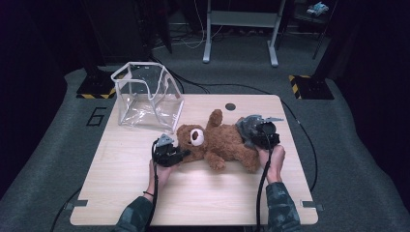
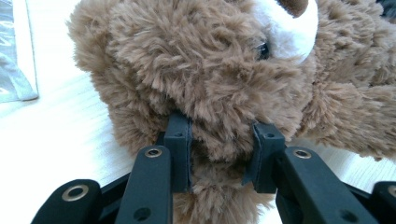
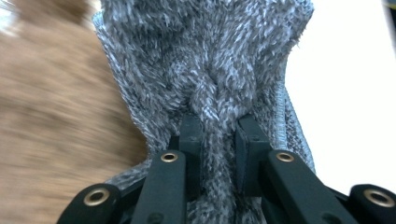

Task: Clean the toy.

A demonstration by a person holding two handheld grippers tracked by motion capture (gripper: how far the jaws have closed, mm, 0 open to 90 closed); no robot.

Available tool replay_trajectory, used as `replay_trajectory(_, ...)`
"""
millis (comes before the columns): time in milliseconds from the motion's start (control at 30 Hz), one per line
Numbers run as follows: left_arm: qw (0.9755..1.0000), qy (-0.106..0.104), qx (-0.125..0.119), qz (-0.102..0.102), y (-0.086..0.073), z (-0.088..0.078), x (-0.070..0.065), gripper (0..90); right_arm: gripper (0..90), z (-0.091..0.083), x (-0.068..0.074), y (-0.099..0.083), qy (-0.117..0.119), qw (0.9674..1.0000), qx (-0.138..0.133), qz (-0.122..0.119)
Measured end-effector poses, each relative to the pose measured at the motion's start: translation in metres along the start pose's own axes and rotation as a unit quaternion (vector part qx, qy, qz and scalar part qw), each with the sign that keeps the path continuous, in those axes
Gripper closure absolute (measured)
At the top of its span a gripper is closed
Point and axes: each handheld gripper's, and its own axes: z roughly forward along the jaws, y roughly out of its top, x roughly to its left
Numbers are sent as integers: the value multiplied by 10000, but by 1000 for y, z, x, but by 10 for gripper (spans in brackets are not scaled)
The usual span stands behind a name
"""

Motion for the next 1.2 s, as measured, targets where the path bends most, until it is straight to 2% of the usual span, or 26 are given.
replay_trajectory(33,10000,0,0,0,0,0,0,663,760,2,6,3,111,9999,16,-23)
replay_trajectory(67,10000,-9,14,14,0,0,0,663,760,2,6,3,111,9999,16,-23)
replay_trajectory(100,10000,-11,28,18,0,0,1,661,760,6,11,4,94,9998,89,-127)
replay_trajectory(133,10000,-16,34,23,1,0,0,657,760,21,13,3,-52,9991,339,-236)
replay_trajectory(233,10000,19,59,72,2,0,-1,651,760,30,-5,-2,-143,9981,603,72)
replay_trajectory(300,10000,-5,72,60,2,-1,0,647,759,19,-12,-3,-208,9983,528,138)
replay_trajectory(367,10000,-13,58,61,1,-1,0,646,759,-1,-10,-1,-199,9994,269,110)
replay_trajectory(400,10000,5,53,40,1,-1,-1,645,759,-11,-7,1,-107,9998,136,86)
replay_trajectory(467,10000,32,61,44,2,-1,-2,645,758,-26,8,4,85,9999,52,-139)
replay_trajectory(500,10000,32,61,44,2,-1,-2,645,758,-26,8,4,85,9999,52,-139)
replay_trajectory(533,10000,55,68,30,2,-1,-2,645,758,-29,23,3,246,9989,132,-385)
replay_trajectory(567,10000,55,68,30,2,-1,-2,645,758,-29,23,3,246,9989,132,-385)
replay_trajectory(600,9999,56,82,25,2,-1,-3,645,758,-23,31,-4,152,9975,316,-607)
replay_trajectory(633,9999,67,80,39,2,-1,-3,645,758,-23,31,-4,152,9975,316,-607)
replay_trajectory(667,9999,79,104,61,2,-1,-4,645,758,-14,22,-12,103,9974,418,-581)
replay_trajectory(700,9999,77,103,75,2,-1,-4,645,758,-14,22,-12,103,9974,418,-581)
replay_trajectory(733,9999,81,108,78,2,-1,-5,645,758,-8,7,-22,-42,9975,588,-400)
replay_trajectory(800,9999,80,110,93,2,-2,-4,645,757,-3,-9,-32,-192,9967,752,-239)
replay_trajectory(833,9999,80,110,93,2,-2,-4,644,757,-3,-9,-32,-192,9967,752,-239)
replay_trajectory(867,9999,90,105,58,2,-1,-4,645,757,-5,-20,-38,-264,9963,808,-121)
replay_trajectory(933,9999,78,97,48,2,-1,-4,644,756,-10,-20,-38,-236,9969,748,-44)
replay_trajectory(967,9999,78,87,14,2,-1,-4,643,755,-16,-19,-35,-230,9977,627,-90)
replay_trajectory(1000,9999,87,81,-2,2,-1,-4,642,754,-32,-8,-25,-176,9992,322,-178)
replay_trajectory(1067,9999,101,90,6,2,-1,-5,642,753,-45,11,-13,53,9993,59,-364)
replay_trajectory(1133,9999,109,91,-1,2,-1,-5,642,753,-51,35,-6,207,9978,-23,-628)
replay_trajectory(1200,9999,117,94,-4,2,-1,-5,642,752,-42,54,-7,231,9958,75,-887)
